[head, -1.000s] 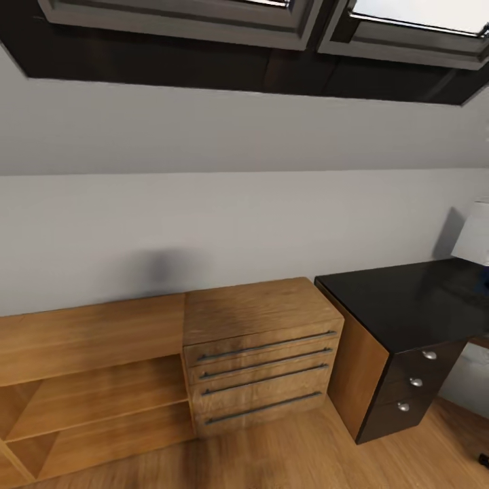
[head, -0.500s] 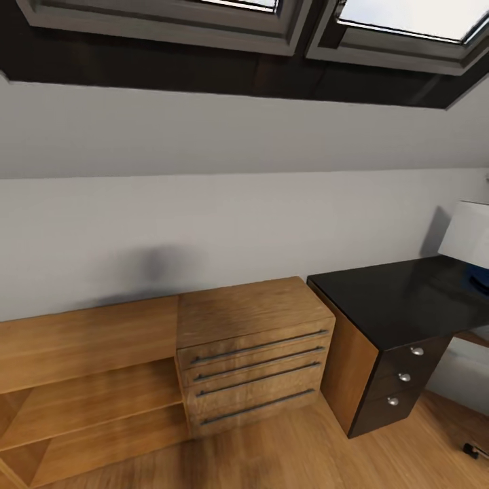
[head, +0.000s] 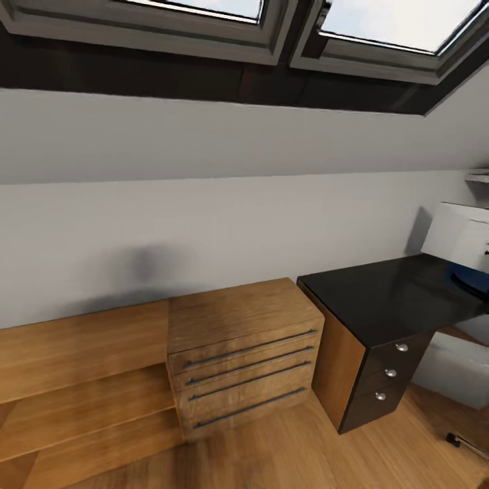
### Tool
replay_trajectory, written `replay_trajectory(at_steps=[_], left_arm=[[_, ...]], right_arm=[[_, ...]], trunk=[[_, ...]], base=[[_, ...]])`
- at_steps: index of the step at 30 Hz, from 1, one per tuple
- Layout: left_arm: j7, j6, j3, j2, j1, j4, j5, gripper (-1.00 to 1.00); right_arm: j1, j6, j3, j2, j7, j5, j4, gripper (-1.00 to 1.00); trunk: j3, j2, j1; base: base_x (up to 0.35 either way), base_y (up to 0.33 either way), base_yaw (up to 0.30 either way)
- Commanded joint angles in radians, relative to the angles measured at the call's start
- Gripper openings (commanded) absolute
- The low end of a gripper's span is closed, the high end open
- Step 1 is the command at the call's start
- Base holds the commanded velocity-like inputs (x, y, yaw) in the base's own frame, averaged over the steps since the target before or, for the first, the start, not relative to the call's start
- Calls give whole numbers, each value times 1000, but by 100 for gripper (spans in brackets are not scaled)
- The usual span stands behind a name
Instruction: In the bedroom, organize the workspace by keeping the computer under the desk, ensuring the monitor is on the desk, placing the keyboard on the desk next to the monitor, placing the mouse on the desk next to the keyboard, moving the folder from the swivel chair onto the desk next to the mouse, stacking the notebook on top of the folder with the pen on top of the notebook, and positioning the swivel chair next to the desk.
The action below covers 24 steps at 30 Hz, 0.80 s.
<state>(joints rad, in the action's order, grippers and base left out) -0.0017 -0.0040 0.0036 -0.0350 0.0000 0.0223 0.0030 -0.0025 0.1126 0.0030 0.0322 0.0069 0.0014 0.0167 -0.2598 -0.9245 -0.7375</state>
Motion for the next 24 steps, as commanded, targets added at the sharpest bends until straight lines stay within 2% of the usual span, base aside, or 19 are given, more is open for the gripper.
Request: replay_trajectory(at_steps=[1, 9, 15, 24], left_arm=[[0, 0, 1, 0, 0, 1, 1, 100], [0, -2, -2, 2, 0, 8, 1, 100], [4, -10, -2, 15, 0, 91, -1, 100], [5, -10, -2, 15, 0, 209, -1, 100]], right_arm=[[0, 2, 0, 0, 0, 0, 0, 100], [-1, 3, -1, 0, -1, 0, 2, 100], [0, 55, -5, 0, 1, -7, 13, 100], [0, 64, -6, 0, 18, -10, 89, 100]], trunk=[[2, 7, 4], [27, 63, 35], [46, 105, 58], [74, 168, 92]], base=[[0, 0, -257], [0, 0, -266], [0, 0, -270], [0, 0, -276]])
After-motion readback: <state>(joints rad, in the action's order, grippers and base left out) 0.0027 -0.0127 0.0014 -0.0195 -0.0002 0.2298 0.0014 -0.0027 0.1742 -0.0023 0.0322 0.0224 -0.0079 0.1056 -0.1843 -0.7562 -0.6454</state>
